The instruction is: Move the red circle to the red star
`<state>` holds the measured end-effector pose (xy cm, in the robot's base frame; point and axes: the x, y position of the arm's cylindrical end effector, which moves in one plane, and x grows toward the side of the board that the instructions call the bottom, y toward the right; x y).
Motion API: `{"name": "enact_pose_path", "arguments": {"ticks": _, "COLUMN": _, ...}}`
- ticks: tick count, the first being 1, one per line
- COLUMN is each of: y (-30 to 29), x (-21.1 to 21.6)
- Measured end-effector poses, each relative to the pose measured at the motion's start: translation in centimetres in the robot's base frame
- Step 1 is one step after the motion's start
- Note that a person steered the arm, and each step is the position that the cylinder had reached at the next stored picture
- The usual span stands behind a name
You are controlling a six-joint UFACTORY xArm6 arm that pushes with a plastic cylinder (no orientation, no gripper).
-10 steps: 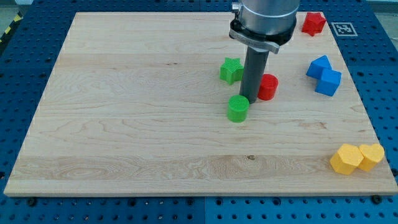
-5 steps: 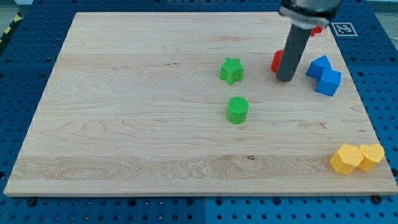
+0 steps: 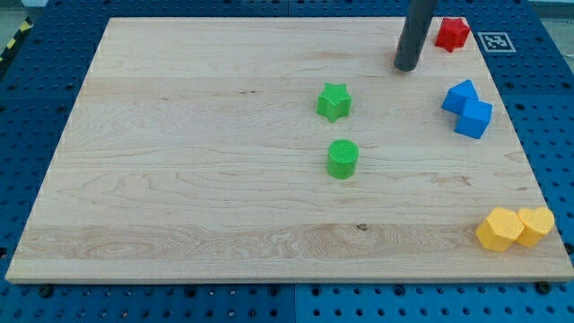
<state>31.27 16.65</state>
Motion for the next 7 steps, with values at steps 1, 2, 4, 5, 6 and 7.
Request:
{"name": "enact_pose_path", "arguments": {"ticks": 1, "y": -0.6, "x": -0.5}}
{"name": "enact_pose_path", "arguments": {"ticks": 2, "y": 1.2, "x": -2.2}}
{"name": "enact_pose_path", "arguments": {"ticks": 4, "y": -2.8, "x": -2.8}}
{"name": "enact_pose_path", "arguments": {"ticks": 5, "y": 0.2, "x": -3.7}}
{"name": "enact_pose_path", "arguments": {"ticks": 6, "y": 3.7, "x": -3.8}}
{"name": "enact_pose_path", "arguments": {"ticks": 7, "y": 3.9, "x": -3.8}}
